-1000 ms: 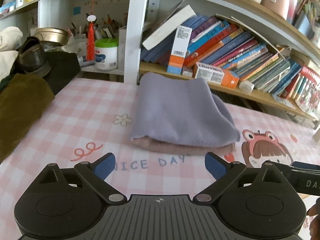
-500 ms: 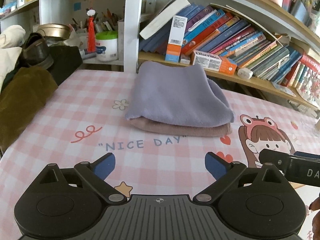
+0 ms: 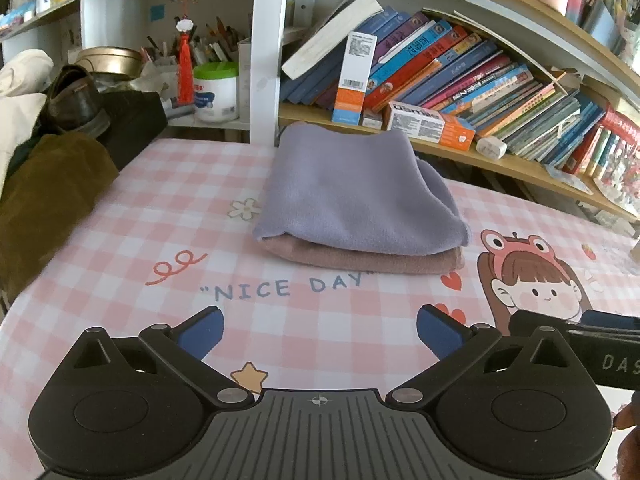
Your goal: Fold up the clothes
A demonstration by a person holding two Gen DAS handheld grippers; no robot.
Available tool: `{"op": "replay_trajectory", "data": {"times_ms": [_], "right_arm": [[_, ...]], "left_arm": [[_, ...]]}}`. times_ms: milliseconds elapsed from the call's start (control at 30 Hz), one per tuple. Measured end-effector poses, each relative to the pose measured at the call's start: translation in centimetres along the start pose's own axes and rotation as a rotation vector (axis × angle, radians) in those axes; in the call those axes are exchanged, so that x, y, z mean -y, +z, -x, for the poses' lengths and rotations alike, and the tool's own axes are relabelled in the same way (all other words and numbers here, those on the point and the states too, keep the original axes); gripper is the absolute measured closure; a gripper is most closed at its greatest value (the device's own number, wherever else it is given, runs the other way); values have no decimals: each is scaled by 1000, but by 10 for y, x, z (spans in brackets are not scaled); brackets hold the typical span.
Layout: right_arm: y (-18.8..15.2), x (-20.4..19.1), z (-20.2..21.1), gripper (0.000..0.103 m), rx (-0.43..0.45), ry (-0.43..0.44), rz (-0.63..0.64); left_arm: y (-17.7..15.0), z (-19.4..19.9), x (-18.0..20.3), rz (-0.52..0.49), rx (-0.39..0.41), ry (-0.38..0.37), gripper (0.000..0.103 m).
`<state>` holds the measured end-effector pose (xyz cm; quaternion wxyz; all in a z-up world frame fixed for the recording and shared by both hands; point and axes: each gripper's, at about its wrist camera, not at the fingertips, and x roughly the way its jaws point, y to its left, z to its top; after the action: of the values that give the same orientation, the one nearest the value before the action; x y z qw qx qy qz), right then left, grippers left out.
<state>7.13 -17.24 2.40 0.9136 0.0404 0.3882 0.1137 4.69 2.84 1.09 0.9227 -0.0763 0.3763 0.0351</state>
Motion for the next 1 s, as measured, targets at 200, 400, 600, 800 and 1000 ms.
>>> {"op": "replay_trajectory", "data": {"times_ms": [200, 400, 600, 800, 1000], "right_arm": [[-1, -3, 1, 0, 1, -3, 12], [0, -2, -1, 0, -1, -14, 9], [-1, 0, 0, 0, -1, -17, 0], [-1, 1, 1, 0, 4, -15, -8], [-1, 3, -2, 0, -3, -15, -14]], "left_arm": [[1, -2, -1, 1, -8, 18, 0], [1, -1, 0, -9, -14, 35, 0], [2, 1, 2, -16, -9, 41, 0], [1, 2, 3, -20, -4, 39, 0], [2, 2, 1, -6, -4, 31, 0]]}}
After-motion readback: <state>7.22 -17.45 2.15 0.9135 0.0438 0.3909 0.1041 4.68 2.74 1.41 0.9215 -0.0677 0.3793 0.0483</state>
